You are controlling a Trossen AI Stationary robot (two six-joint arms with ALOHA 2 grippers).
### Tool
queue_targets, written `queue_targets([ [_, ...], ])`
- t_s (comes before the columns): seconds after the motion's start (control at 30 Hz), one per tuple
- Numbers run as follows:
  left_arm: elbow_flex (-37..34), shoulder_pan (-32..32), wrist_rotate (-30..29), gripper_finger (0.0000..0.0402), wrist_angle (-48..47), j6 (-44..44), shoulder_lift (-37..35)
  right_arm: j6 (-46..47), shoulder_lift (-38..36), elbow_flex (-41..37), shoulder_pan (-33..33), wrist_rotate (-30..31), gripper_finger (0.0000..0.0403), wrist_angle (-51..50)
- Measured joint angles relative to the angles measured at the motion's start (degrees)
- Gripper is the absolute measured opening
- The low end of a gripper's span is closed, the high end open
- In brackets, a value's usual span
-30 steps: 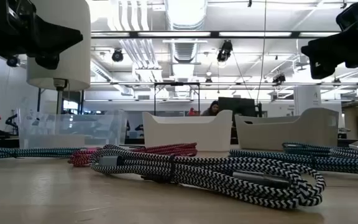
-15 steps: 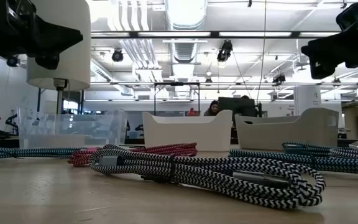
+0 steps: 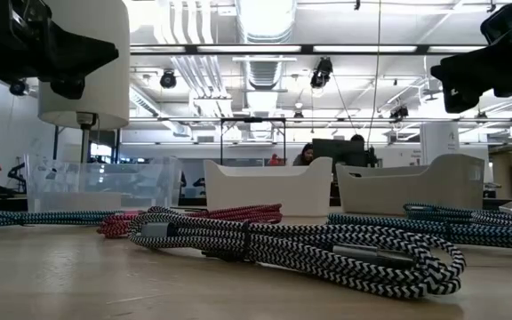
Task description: Pick & Place USB Port
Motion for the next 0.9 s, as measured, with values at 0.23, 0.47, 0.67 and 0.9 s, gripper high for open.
queue_targets([
  [0.23,-0.01,-0.01,0.01,0.006,0.02,-0.01,0.0,0.0,-0.01,0.0,-0.01,0.0,0.0089,-0.01],
  [0.47,-0.02,-0.02,0.0,0.006,0.0,-0.01,0.0,0.0,-0.02,0.0,-0.01,0.01,0.0081,-0.01],
  [0.67,-0.02,-0.01,0.0,0.006,0.02,0.0,0.01,0.0,-0.01,0.02,0.0,0.0,0.007,-0.01],
  [0.9,-0.02,0.0,0.0,0.006,0.0,0.01,0.01,0.0,-0.01,0.02,0.0,0.01,0.0073,0.0],
])
